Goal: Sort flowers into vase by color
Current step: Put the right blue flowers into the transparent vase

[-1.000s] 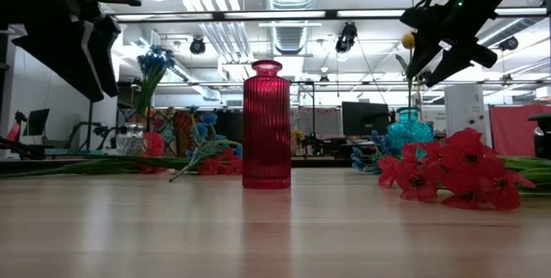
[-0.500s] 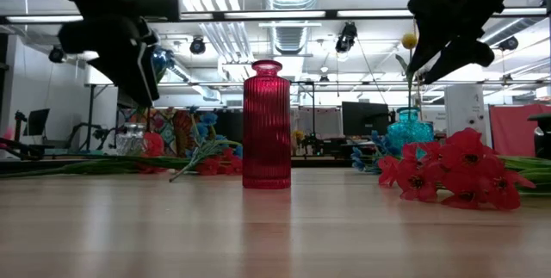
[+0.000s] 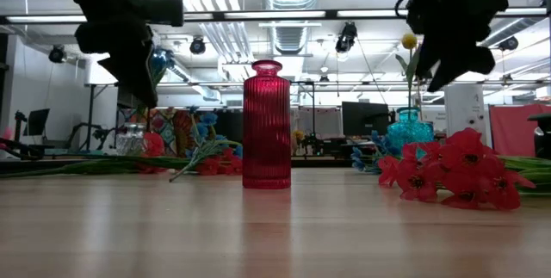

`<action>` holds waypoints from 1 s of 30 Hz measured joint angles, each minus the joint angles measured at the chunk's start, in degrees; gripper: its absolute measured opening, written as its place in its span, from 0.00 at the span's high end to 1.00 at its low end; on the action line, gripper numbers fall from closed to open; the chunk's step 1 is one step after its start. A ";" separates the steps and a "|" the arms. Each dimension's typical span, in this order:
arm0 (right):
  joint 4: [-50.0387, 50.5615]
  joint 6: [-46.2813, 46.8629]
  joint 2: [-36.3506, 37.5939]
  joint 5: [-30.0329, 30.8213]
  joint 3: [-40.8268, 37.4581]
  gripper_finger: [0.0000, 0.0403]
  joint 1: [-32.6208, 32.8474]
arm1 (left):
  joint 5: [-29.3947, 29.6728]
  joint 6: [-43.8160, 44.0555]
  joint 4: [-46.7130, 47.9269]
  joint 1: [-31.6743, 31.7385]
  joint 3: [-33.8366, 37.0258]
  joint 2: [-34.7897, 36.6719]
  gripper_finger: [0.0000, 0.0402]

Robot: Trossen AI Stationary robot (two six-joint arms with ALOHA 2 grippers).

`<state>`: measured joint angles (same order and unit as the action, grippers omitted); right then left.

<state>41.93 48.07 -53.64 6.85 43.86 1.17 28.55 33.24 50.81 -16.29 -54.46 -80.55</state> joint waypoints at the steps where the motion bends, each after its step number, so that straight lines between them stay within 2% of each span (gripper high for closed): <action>1: 0.30 0.77 -1.11 -0.93 0.00 0.44 0.48 | -1.13 0.97 0.87 -0.20 0.00 0.00 0.33; 6: 5.93 4.25 -5.83 -5.66 -0.02 0.44 2.70 | -6.87 7.39 7.68 -1.80 0.00 0.02 0.33; 12: 23.74 13.10 -6.40 -16.40 -0.02 0.44 6.28 | -7.04 12.08 10.24 -4.67 0.04 0.04 0.33; 15: 31.12 16.66 -4.75 -18.73 -0.04 0.44 7.74 | -6.37 12.85 9.73 -5.63 0.04 0.04 0.33; 20: 33.59 19.53 -1.16 -18.39 -0.04 0.44 8.48 | -4.72 13.97 7.21 -6.64 0.04 0.04 0.33; 25: 32.24 19.94 0.46 -12.23 -0.04 0.44 8.48 | -10.89 22.07 7.45 -10.22 0.20 0.04 0.33; 30: 31.56 19.35 -0.72 -6.84 -0.04 0.44 8.45 | -11.53 29.27 7.30 -15.35 0.22 0.04 0.33</action>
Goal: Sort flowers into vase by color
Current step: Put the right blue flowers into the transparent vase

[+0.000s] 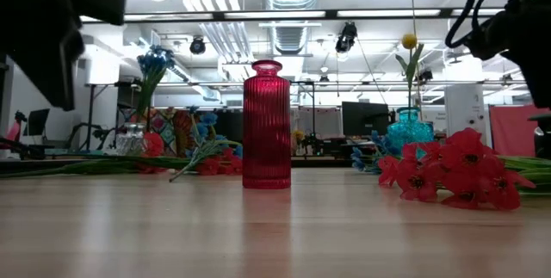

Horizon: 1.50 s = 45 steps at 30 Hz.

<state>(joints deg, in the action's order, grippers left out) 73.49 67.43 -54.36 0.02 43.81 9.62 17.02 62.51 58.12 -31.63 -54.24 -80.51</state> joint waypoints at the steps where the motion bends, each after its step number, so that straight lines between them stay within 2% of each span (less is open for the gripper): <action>1: -0.96 -0.59 -0.33 0.45 0.00 0.44 0.01 | 0.13 1.06 -0.09 -0.85 0.00 0.00 0.33; 6: -8.31 -2.23 -2.36 1.63 0.00 0.44 0.01 | 3.13 2.58 -0.33 -3.04 -0.41 0.00 0.33; 14: -16.64 -4.20 -8.85 1.75 0.00 0.44 0.01 | 6.76 2.57 -1.31 -3.20 -0.46 0.00 0.33; 24: -29.83 -9.69 -16.95 5.64 0.00 0.44 -0.97 | 10.35 2.56 -1.77 -3.22 -0.46 0.00 0.33; 30: -33.63 -11.68 -22.02 9.30 0.00 0.44 -3.36 | 11.06 2.56 -2.00 -3.22 -0.46 0.00 0.33; 37: -40.07 -15.82 -28.09 9.63 0.00 0.44 -6.59 | 11.24 2.55 -2.00 -3.22 -0.46 0.00 0.33; 45: -42.65 -17.10 -32.92 10.69 0.22 0.48 -8.89 | 15.29 -0.61 -5.07 -3.46 -0.46 0.00 0.33</action>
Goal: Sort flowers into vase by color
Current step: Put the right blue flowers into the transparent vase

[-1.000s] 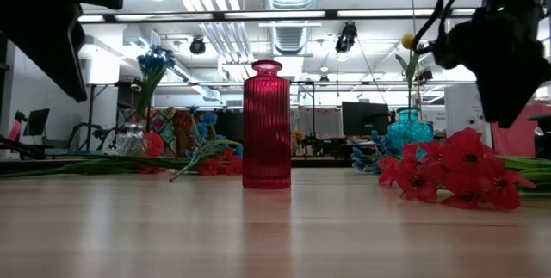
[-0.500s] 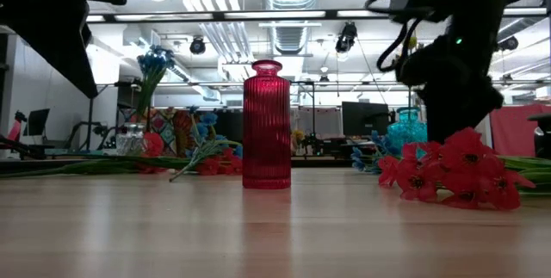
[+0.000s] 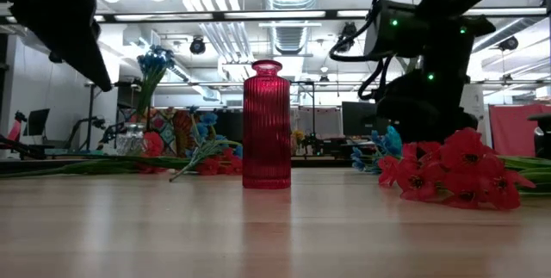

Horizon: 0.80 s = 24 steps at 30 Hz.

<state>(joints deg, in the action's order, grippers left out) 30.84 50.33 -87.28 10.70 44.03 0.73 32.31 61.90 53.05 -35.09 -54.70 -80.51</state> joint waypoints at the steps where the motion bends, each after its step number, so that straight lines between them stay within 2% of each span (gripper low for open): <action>1: -0.27 -0.02 -0.41 0.02 0.00 0.50 -0.04 | 0.17 -1.76 -1.75 0.00 0.00 0.00 0.33; 10: -2.18 0.07 -0.39 0.96 -0.07 0.79 -0.11 | 0.96 -25.79 -19.68 -0.04 0.00 0.01 0.33; 15: -4.05 -0.02 -0.13 1.48 -0.21 0.95 -0.13 | 1.37 -32.70 -23.93 0.17 0.00 1.04 0.33; 20: -6.12 -0.46 0.43 4.50 -0.26 0.96 -0.24 | 3.21 -38.21 -27.80 0.22 0.02 2.12 0.33; 24: -6.05 -1.84 4.27 6.46 -0.28 0.96 -0.24 | 3.21 -42.89 -34.10 0.58 0.16 2.23 0.33</action>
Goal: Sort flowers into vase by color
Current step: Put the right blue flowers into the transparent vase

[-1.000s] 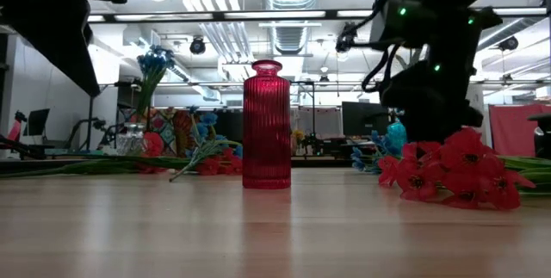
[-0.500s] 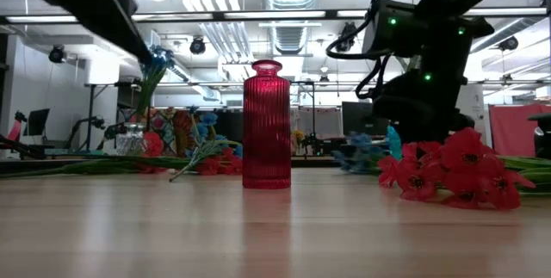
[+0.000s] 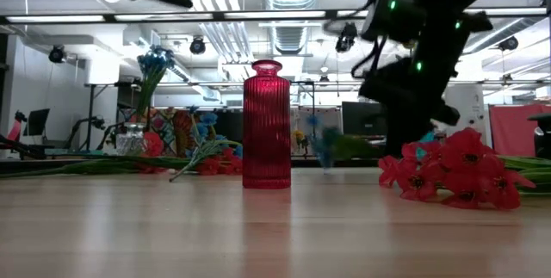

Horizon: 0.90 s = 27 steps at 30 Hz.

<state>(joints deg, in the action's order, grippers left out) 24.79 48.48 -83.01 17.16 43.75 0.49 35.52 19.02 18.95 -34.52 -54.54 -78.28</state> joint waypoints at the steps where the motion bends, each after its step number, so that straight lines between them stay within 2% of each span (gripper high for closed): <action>1: 0.06 -0.52 1.37 0.43 0.00 0.96 0.03 | 0.00 -1.43 -1.84 0.06 0.23 0.02 0.33; 7: -1.94 -5.94 11.72 4.99 0.00 0.96 1.59 | 0.08 -7.79 -12.64 0.83 2.77 0.00 0.33; 11: -9.64 -12.48 17.44 8.57 0.00 0.97 4.61 | 2.02 -10.93 -21.21 2.64 5.26 0.00 0.33; 14: -18.45 -19.47 19.70 8.79 0.02 0.97 7.17 | 2.11 -13.23 -29.02 4.08 7.57 0.00 0.33; 22: -41.68 -37.55 18.26 7.70 0.07 0.97 13.62 | 1.02 -19.47 -52.58 6.57 13.54 -0.09 0.33; 27: -53.29 -43.72 13.98 3.13 0.09 0.97 14.89 | -0.35 -23.08 -60.45 7.11 14.57 -0.09 0.33</action>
<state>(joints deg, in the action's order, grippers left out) -28.50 4.76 -69.03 20.29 43.83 15.38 35.17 -4.06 -41.51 -27.40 -39.97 -78.37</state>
